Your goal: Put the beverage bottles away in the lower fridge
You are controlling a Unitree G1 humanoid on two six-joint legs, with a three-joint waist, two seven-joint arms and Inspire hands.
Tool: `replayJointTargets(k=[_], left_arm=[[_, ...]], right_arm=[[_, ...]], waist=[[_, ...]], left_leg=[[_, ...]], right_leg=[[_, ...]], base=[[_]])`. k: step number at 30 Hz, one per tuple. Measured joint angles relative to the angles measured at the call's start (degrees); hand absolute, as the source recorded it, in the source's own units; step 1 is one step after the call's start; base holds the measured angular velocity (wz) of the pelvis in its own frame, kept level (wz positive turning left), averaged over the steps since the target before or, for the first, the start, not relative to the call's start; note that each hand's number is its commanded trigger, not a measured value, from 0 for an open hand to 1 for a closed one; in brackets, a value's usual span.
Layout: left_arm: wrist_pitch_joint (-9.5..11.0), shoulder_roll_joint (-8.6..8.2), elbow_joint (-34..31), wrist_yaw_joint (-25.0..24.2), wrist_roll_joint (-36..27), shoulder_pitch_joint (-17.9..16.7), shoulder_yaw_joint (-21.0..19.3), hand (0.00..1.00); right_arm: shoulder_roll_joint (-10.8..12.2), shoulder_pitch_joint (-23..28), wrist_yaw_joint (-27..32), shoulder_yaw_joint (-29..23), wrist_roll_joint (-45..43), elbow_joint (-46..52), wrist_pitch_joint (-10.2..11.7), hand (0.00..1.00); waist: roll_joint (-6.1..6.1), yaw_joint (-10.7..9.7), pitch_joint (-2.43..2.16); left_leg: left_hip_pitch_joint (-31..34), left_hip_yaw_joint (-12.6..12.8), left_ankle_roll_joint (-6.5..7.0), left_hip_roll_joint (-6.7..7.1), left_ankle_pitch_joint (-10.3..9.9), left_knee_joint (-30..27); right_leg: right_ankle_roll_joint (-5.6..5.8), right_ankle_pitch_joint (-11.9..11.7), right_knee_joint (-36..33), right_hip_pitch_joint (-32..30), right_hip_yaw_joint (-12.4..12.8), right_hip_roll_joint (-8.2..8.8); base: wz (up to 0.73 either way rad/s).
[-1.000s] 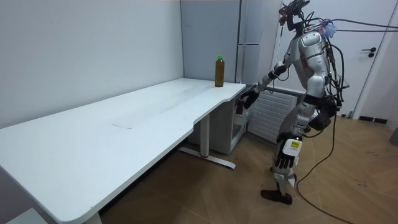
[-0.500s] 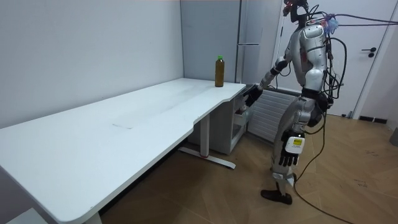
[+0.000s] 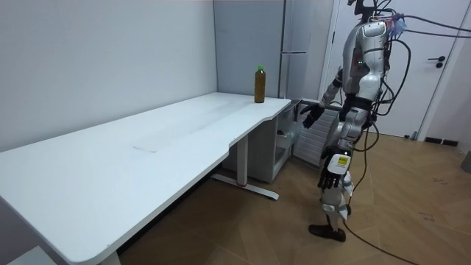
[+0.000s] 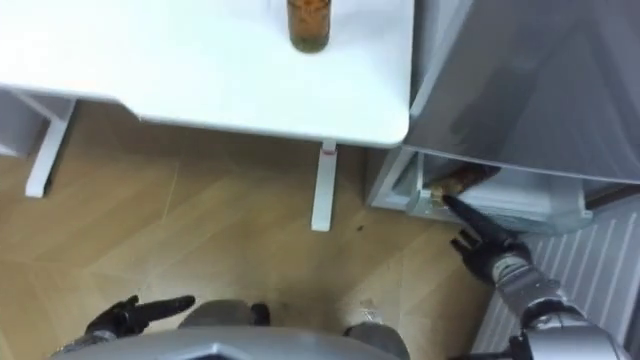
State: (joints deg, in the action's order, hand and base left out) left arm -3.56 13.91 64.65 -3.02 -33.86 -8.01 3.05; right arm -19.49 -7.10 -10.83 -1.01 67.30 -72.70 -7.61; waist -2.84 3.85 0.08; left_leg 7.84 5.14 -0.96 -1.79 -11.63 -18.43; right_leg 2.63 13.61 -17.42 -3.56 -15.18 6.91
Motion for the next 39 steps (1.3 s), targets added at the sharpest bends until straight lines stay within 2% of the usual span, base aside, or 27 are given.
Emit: replayJointTargets(k=[3,5,7,10,13,16,20,24,26,29,30,31,33,36,39], left_arm=[[0.13,-0.60,-0.85,0.00,0.32,-3.09,-1.15,0.00],[0.40,-1.94,-1.13,0.28,0.35,-4.15,-3.05,0.00],[0.53,-2.54,-1.08,0.63,0.75,-4.93,-4.38,0.00],[1.55,-3.34,-0.98,1.59,1.82,-6.12,-6.62,0.00],[1.70,-4.24,-0.50,2.63,1.92,-6.78,-8.71,0.00],[1.67,-4.47,-0.48,4.24,1.95,-7.60,-8.71,0.00],[1.57,-5.63,-0.43,6.26,1.96,-7.57,-9.31,0.00],[1.53,-6.70,-0.09,6.67,3.10,-7.66,-11.73,0.00],[1.50,-6.73,0.21,7.53,3.07,-7.65,-12.23,0.00],[1.34,-6.97,0.18,10.37,2.91,-7.56,-14.33,0.00],[1.14,-7.18,-0.12,12.19,2.90,-7.12,-16.01,0.00],[1.05,-7.21,-0.58,14.02,2.65,-7.16,-17.71,0.00],[1.05,-7.16,-1.56,16.84,2.03,-7.27,-20.66,0.00],[1.48,-7.21,-8.42,21.53,2.01,-7.93,-23.30,0.00],[3.79,-7.48,-15.34,27.05,2.08,-8.02,-25.16,0.00]], right_arm=[[1.19,3.02,-0.29,-1.03,-1.67,2.10,0.17,0.00],[2.20,5.55,-0.68,-1.55,-4.38,2.96,0.63,0.00],[3.27,6.78,-0.70,-1.70,-5.51,2.96,0.64,0.00],[5.28,9.60,-0.89,-3.04,-9.01,3.30,1.09,0.00],[6.42,12.44,-1.29,-2.58,-11.70,2.62,1.73,0.00],[7.72,13.75,-0.39,-2.22,-17.30,1.14,1.74,0.00],[9.72,14.21,0.81,-0.65,-25.90,-0.71,1.44,0.00],[10.26,13.93,2.81,-1.38,-35.26,-0.97,1.38,0.00],[10.25,13.85,4.01,-1.31,-37.76,-1.11,1.97,0.00],[10.25,13.58,6.03,-1.34,-40.86,-1.12,2.40,0.00],[10.26,13.49,6.67,-1.40,-40.97,-1.19,2.49,0.00],[10.28,13.50,7.03,-1.39,-41.04,-1.43,2.50,0.00],[10.27,13.63,7.57,-1.54,-41.66,-1.47,2.54,0.00],[10.27,13.33,9.30,-2.35,-45.24,-1.46,2.83,0.00],[10.26,13.88,10.75,-3.51,-47.69,-1.08,3.48,0.00]], waist=[[0.15,-0.83,0.04],[0.28,-1.48,0.10],[0.18,-1.84,0.18],[0.16,-1.70,0.06],[0.00,-1.58,0.26],[-0.16,-1.38,0.31],[-0.02,-1.69,0.52],[0.11,-1.77,0.54],[0.11,-1.77,0.51],[0.37,-1.55,0.31],[0.85,-1.59,0.05],[0.59,-1.64,0.18],[0.90,-1.45,0.10],[1.27,-0.90,0.09],[1.78,-0.51,0.08]], left_leg=[[-3.05,0.74,-0.05,0.05,0.02,1.72],[-5.23,0.78,-0.15,0.21,-0.05,2.86],[-6.40,0.84,-0.15,0.30,-0.05,3.62],[-7.76,1.15,-0.16,0.35,-0.05,4.73],[-9.16,1.70,-0.30,0.37,-0.16,5.24],[-10.20,1.91,-0.41,0.32,-0.24,5.82],[-10.44,1.90,-0.54,0.09,-0.34,5.86],[-10.47,1.67,-0.59,0.03,-0.43,5.74],[-10.50,1.66,-0.60,-0.03,-0.43,5.76],[-10.43,1.63,-0.60,-0.04,-0.43,5.65],[-10.46,1.46,-0.59,-0.02,-0.43,5.61],[-10.64,1.31,-0.59,0.02,-0.43,5.61],[-11.44,1.35,-0.60,0.01,-0.44,5.72],[-11.54,0.93,-0.65,0.05,-0.49,5.69],[-12.05,0.71,-0.67,0.07,-0.52,5.85]], right_leg=[[0.10,-0.06,1.15,2.52,0.56,-0.14],[0.31,-0.04,2.42,4.60,0.57,-0.19],[0.41,-0.05,2.90,5.58,0.73,-0.27],[0.58,-0.13,3.78,6.78,0.88,-0.41],[0.64,-0.17,4.05,7.79,1.21,-0.38],[0.67,-0.20,4.71,8.75,1.22,-0.51],[0.62,-0.38,4.91,9.10,1.22,-0.75],[0.57,-0.44,4.98,9.34,1.00,-0.84],[0.52,-0.51,5.10,9.44,1.02,-0.94],[0.54,-0.65,5.61,9.63,0.94,-1.01],[0.55,-0.81,5.81,9.81,0.76,-1.02],[0.56,-0.81,5.81,10.06,0.67,-1.01],[0.56,-0.81,5.81,10.79,0.64,-1.00],[0.56,-0.82,5.84,11.14,0.52,-1.02],[0.56,-0.81,5.85,11.98,0.14,-1.01]], base=[[-0.11],[0.00],[-0.02],[-0.05],[-0.09],[-0.05],[-0.01],[0.01],[0.00],[0.01],[0.05],[0.04],[0.00],[0.03],[0.05]])
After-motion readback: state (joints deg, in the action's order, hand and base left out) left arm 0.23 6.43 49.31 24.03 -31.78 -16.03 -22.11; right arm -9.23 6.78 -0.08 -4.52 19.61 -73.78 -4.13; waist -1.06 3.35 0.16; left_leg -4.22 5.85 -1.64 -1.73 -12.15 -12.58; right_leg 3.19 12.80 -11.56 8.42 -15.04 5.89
